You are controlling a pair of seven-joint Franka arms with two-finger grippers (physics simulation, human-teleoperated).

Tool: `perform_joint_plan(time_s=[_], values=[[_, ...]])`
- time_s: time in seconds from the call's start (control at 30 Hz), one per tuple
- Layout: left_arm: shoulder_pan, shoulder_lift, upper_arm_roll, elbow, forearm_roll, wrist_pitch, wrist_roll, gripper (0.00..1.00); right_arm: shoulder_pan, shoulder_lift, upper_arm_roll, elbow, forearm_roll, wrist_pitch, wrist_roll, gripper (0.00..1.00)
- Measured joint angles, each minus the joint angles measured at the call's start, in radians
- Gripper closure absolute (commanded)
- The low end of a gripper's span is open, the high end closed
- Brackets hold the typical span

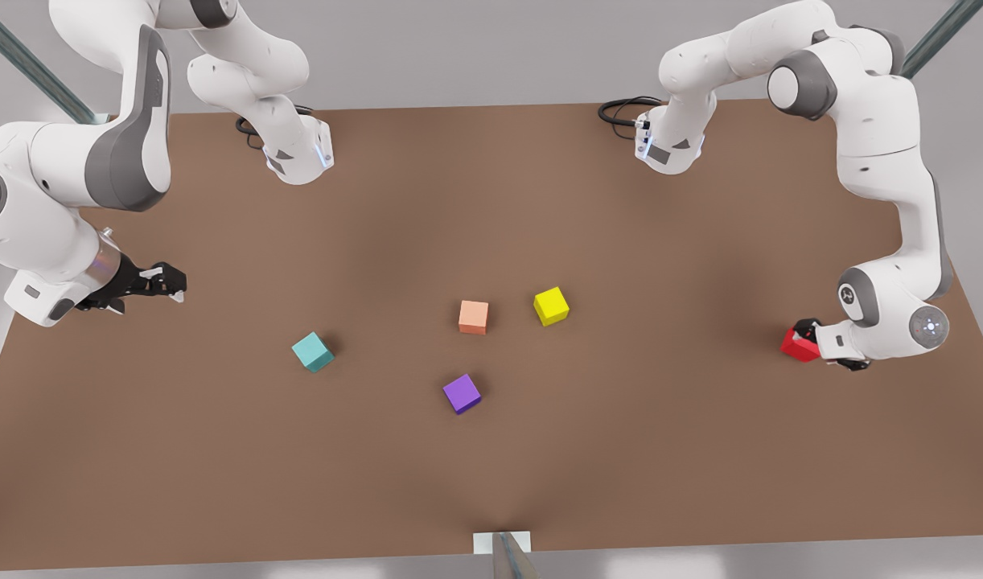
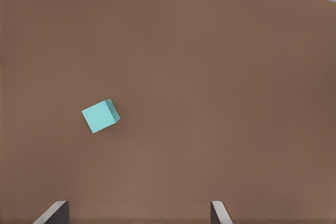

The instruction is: Pick up red wooden cube and pass to hand red wooden cube and place in blue wooden cube

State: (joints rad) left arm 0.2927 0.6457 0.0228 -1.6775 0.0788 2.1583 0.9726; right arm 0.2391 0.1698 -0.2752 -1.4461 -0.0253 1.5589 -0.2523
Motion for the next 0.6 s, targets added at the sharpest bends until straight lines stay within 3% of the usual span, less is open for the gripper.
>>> perform_joint_plan(time_s=[0.6], values=[[0.017,0.053,0.02,-0.025,0.0,0.013,0.005,0.0,-0.001,0.0,-0.003,-0.016,0.005,-0.004,-0.019,0.0]])
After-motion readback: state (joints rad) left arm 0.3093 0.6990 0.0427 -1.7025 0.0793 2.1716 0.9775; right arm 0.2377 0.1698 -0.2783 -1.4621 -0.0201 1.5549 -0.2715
